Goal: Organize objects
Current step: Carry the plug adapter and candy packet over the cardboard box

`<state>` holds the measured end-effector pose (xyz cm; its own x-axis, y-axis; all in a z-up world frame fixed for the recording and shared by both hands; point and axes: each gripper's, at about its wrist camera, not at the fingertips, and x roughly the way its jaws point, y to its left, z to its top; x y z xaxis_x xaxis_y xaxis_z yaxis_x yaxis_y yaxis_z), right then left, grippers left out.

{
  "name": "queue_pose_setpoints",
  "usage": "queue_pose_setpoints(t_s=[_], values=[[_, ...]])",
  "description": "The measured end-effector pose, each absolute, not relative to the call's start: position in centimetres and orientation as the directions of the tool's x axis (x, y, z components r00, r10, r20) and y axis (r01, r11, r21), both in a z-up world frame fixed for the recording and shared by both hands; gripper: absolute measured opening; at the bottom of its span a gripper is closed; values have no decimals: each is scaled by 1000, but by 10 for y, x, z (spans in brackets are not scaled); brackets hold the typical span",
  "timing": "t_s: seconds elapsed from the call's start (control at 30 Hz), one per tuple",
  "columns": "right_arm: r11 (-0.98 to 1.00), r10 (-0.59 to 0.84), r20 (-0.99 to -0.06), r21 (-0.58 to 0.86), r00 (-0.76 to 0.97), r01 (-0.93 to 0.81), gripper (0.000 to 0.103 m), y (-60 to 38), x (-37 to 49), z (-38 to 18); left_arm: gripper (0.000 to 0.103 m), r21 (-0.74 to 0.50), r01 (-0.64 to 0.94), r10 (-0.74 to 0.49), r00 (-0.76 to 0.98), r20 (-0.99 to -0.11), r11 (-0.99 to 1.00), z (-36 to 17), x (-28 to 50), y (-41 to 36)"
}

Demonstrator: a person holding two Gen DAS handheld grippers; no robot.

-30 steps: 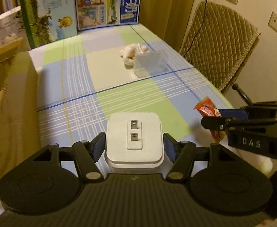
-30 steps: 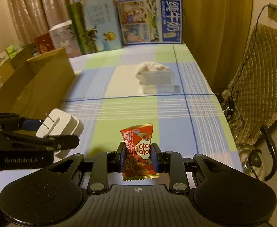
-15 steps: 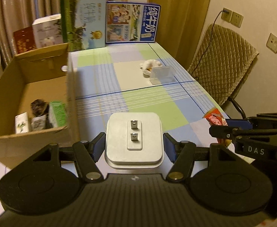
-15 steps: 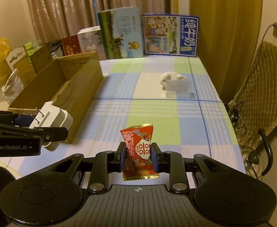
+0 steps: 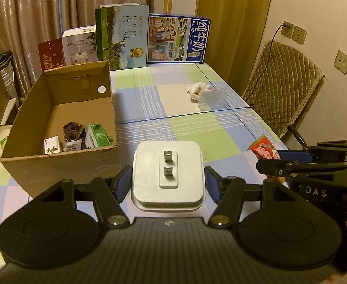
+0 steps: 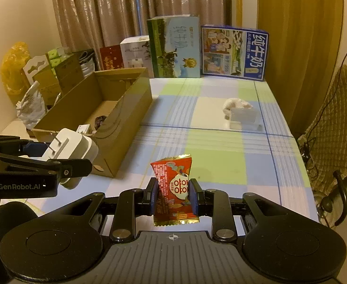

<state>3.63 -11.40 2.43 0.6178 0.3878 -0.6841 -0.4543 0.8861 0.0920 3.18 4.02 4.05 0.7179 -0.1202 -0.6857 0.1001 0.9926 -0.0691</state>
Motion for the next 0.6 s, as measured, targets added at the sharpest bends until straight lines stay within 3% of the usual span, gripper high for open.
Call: queue_pose_setpoints(t_s=[0.6], values=[[845, 449, -676, 109, 584, -524, 25, -76, 38, 29, 60, -57, 51, -76, 725, -684, 997, 49, 18, 71]])
